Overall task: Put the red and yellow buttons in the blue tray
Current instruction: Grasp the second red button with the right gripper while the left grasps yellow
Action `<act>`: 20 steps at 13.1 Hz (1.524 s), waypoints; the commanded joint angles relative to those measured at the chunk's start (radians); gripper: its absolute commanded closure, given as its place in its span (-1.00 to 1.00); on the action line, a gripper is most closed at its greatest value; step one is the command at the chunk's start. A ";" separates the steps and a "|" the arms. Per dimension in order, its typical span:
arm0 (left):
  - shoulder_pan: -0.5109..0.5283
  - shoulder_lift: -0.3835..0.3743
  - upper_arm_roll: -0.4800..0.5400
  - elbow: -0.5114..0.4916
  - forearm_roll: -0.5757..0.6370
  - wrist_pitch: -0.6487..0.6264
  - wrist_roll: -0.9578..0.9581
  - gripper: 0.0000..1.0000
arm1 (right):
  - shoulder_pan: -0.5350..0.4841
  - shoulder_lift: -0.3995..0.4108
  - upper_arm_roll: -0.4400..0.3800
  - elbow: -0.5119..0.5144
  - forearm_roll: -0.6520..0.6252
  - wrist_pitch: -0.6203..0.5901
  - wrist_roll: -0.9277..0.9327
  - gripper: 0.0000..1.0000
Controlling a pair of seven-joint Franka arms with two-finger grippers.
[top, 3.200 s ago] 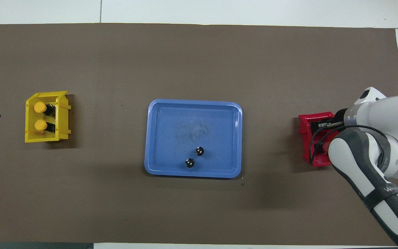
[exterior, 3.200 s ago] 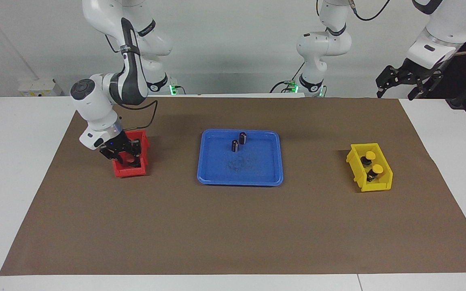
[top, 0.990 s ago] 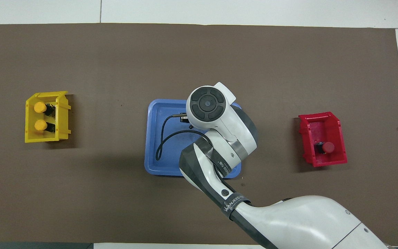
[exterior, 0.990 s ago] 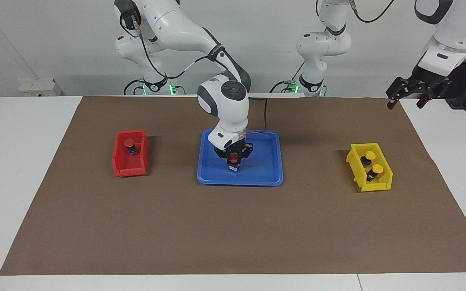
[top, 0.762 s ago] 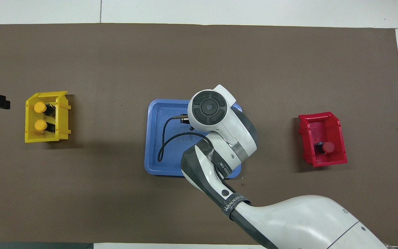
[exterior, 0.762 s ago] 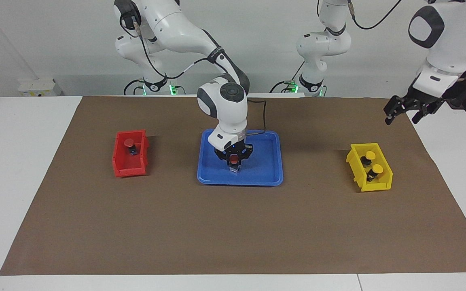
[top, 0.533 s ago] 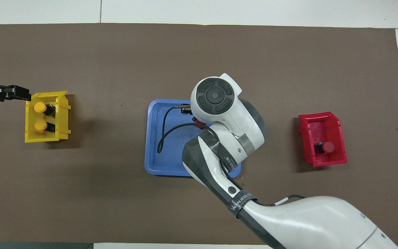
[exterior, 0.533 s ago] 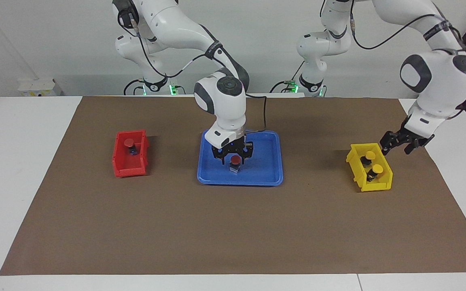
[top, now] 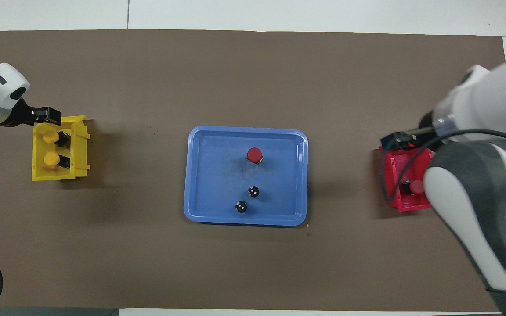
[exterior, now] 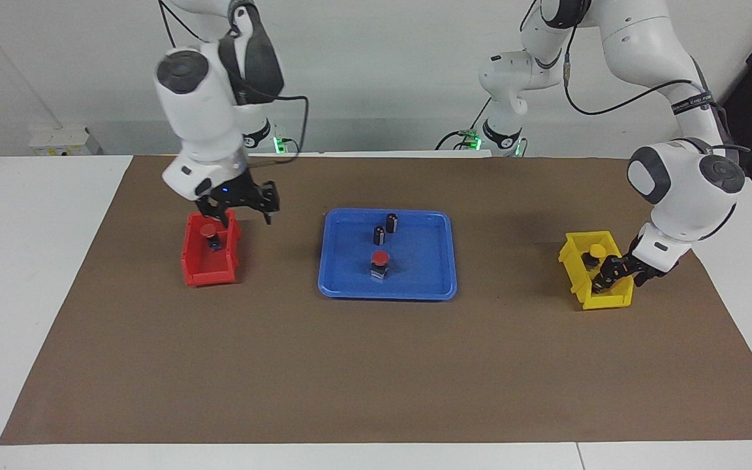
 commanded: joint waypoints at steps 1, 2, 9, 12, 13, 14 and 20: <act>0.003 -0.031 -0.003 -0.057 -0.012 0.009 0.018 -0.49 | -0.128 -0.139 0.006 -0.275 0.055 0.189 -0.272 -0.67; 0.000 -0.035 -0.003 -0.058 -0.012 0.008 0.016 -0.49 | -0.132 -0.130 0.006 -0.294 0.055 0.217 -0.261 -0.63; -0.006 -0.039 -0.003 -0.061 -0.012 -0.034 0.013 -0.49 | -0.072 -0.014 0.009 -0.397 0.055 0.450 -0.159 -0.44; -0.006 -0.042 -0.003 -0.061 -0.012 -0.052 0.009 -0.08 | -0.086 -0.015 0.008 -0.437 0.055 0.492 -0.169 -0.41; -0.003 -0.044 -0.003 -0.060 -0.012 -0.061 0.009 0.42 | -0.084 -0.017 0.008 -0.448 0.055 0.492 -0.166 -0.40; 0.003 -0.044 -0.004 -0.060 -0.012 -0.057 0.010 0.80 | -0.081 -0.020 0.008 -0.455 0.055 0.492 -0.162 -0.39; -0.001 -0.025 -0.003 0.148 -0.055 -0.257 -0.002 0.97 | -0.096 -0.037 0.008 -0.492 0.055 0.493 -0.215 0.22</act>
